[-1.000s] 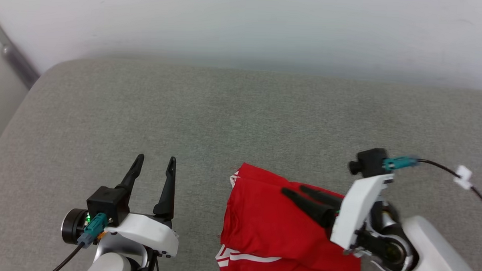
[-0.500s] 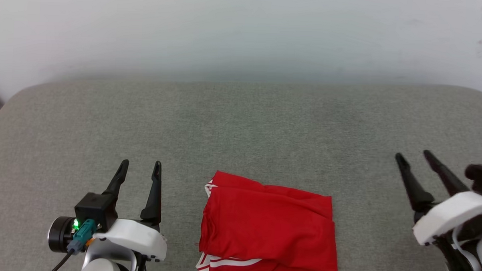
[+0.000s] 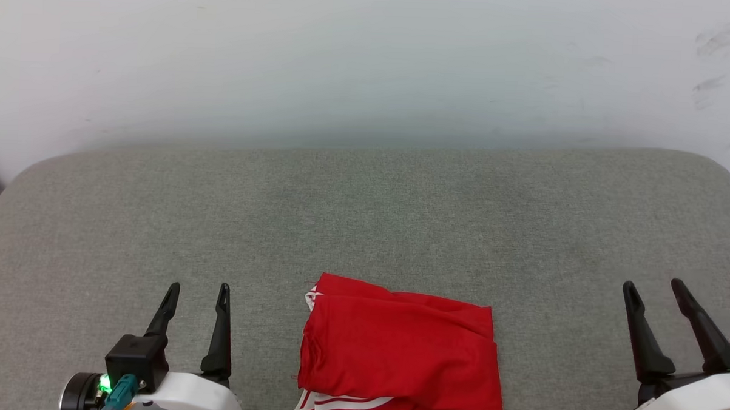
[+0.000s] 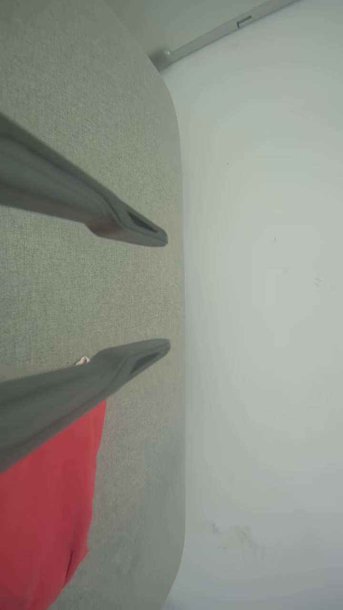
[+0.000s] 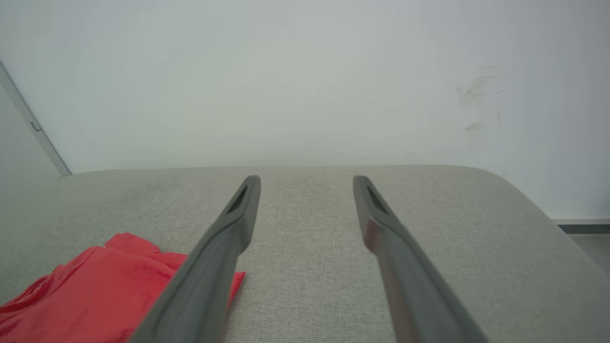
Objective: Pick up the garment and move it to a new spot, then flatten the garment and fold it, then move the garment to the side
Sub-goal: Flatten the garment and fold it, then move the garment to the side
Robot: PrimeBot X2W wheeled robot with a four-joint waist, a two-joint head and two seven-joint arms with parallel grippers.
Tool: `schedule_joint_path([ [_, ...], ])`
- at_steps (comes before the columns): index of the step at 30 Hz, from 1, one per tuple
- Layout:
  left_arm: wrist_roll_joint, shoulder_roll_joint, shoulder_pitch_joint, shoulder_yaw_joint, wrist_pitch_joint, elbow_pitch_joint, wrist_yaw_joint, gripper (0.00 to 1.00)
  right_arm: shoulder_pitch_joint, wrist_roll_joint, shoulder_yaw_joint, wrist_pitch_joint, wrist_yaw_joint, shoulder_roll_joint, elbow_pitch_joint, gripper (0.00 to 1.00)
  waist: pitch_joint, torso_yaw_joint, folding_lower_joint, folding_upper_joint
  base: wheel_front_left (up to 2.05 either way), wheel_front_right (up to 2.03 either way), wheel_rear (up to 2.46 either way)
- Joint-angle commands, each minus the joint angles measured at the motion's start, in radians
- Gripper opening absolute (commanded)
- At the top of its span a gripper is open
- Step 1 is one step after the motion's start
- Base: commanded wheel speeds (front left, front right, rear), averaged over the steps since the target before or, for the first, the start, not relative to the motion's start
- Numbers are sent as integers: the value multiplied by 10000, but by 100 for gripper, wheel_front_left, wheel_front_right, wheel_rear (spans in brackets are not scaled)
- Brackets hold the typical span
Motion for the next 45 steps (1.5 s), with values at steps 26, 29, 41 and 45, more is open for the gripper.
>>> schedule_joint_path([
  [26, -177, -125, 84, 248, -70, -431, 449, 100, 202, 1774, -3007, 3198, -4, 506, 805, 100, 287, 331, 1, -1, 0, 0, 0],
  [29, -167, -165, 58, 325, -116, -437, 440, 100, -27, 2329, -3694, 4390, -2, 303, 1565, 100, 391, 526, 1, -1, 0, 0, 0],
  [41, 85, -606, -621, 459, -231, -350, 110, 100, -933, 5121, -4242, 9842, -2, 1515, 2823, 100, 1373, 1559, 1, -1, 0, 0, 0],
  [45, 172, -801, -798, 504, -245, -230, 8, 100, -1481, 6092, -4069, 10645, -2, 1905, 3175, 100, 1642, 1763, 1, -1, 0, 0, 0],
])
